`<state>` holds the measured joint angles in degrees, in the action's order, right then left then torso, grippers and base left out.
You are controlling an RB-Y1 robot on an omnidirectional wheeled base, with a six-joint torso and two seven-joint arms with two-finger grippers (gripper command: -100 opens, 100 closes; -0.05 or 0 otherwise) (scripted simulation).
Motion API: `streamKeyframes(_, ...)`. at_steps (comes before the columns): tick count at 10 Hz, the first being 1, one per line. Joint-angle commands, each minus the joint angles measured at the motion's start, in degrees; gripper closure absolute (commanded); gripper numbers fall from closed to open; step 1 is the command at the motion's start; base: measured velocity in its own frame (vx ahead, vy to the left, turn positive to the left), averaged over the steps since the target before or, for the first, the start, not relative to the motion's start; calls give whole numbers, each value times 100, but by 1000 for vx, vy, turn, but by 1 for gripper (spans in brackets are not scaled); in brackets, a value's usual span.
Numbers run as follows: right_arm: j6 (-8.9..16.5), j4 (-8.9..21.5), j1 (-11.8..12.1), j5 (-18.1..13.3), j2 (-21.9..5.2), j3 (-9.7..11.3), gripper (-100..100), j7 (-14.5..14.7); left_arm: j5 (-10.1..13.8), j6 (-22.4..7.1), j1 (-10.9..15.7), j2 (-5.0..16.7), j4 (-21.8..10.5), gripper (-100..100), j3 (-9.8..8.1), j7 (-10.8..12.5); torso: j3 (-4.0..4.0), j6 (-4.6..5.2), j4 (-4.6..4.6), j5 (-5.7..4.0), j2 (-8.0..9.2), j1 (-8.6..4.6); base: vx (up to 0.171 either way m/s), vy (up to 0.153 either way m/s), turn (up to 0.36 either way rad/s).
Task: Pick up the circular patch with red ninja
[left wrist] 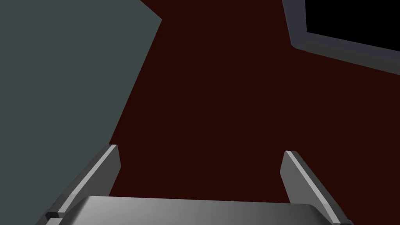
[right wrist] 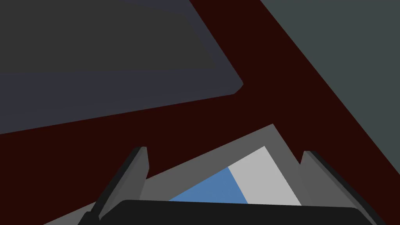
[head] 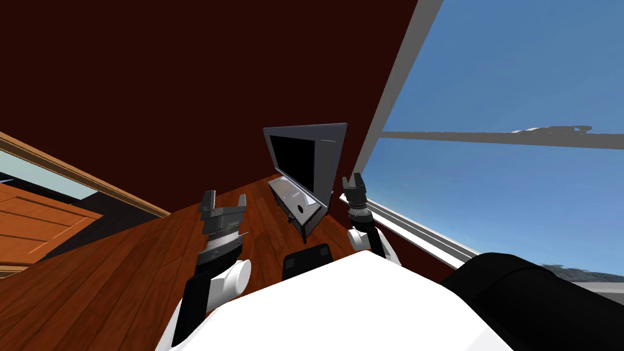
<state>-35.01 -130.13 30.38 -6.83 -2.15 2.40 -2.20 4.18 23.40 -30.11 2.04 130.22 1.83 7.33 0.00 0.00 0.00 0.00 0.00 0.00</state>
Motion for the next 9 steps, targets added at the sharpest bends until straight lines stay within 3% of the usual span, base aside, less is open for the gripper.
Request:
streamKeyframes(1,0,0,0,0,0,0,0,0,57,-149,75,196,-133,-100,-43,-103,0,0,0,0,0,0,-12,-21,-20)
streamKeyframes(5,0,0,0,0,1,1,0,0,251,-681,364,447,-608,-100,-174,-467,4,1,1,-5,6,-25,-22,-65,-25)
streamKeyframes(9,0,0,0,0,0,0,0,0,454,-1287,712,526,-1173,-100,-295,-877,4,0,2,-5,6,-18,-18,-56,-30)
